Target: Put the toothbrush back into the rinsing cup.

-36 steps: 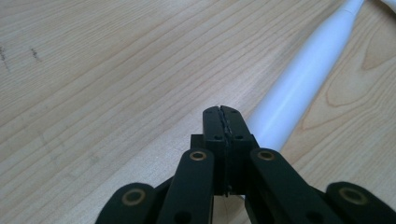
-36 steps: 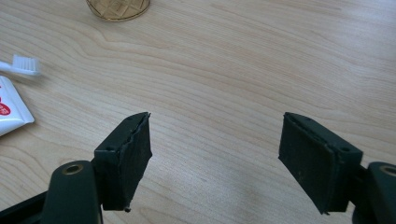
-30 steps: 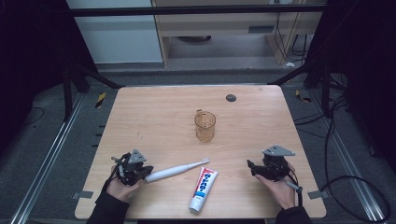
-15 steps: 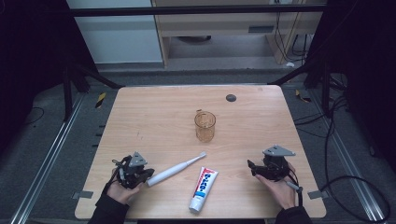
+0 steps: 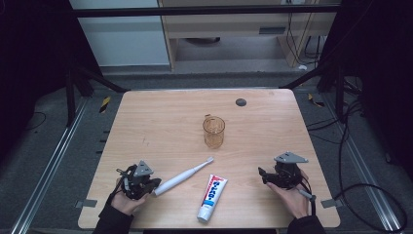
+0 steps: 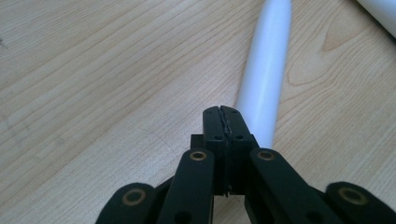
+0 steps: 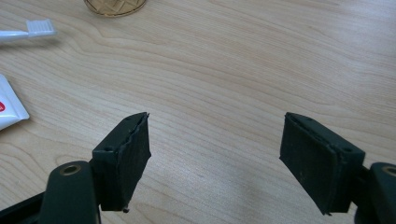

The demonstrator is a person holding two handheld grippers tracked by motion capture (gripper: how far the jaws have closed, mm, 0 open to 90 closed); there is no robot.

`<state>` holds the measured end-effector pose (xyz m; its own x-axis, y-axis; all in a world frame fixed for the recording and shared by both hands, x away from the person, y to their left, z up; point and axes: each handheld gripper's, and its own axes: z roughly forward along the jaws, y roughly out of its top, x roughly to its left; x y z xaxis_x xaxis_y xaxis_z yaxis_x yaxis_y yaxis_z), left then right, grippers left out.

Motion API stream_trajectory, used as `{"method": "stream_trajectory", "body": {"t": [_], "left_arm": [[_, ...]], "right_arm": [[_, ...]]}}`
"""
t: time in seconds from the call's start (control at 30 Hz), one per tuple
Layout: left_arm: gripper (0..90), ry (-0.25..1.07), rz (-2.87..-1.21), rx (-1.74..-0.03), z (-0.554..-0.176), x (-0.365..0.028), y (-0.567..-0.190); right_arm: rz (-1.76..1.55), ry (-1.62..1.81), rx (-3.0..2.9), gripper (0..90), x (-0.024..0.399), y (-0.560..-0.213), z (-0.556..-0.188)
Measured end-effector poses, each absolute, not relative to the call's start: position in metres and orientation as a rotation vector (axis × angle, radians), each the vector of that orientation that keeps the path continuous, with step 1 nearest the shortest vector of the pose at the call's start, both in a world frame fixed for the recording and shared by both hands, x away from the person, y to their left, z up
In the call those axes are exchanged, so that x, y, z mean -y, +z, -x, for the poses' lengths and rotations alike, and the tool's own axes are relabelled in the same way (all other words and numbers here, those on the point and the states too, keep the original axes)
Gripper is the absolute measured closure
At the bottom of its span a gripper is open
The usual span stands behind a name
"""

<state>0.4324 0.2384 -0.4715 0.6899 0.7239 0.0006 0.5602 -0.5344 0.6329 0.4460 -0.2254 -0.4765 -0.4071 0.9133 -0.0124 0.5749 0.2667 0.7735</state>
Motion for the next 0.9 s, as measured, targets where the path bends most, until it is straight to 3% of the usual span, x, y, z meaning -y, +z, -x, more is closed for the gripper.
{"method": "stream_trajectory", "body": {"t": [0.57,0.73,0.9], "left_arm": [[85.2,0.375,-2.24,-1.014,-0.436,-0.242,-0.463],[79.1,0.403,-2.191,-1.039,-0.441,-0.245,-0.452],[67.1,0.448,-2.137,-1.069,-0.446,-0.246,-0.433]], "right_arm": [[-1.36,0.975,-2.064,24.0,0.228,-0.475,-0.446],[-1.378,0.988,-2.047,24.0,0.232,-0.474,-0.447],[-1.38,0.991,-2.025,23.9,0.237,-0.47,-0.448]]}}
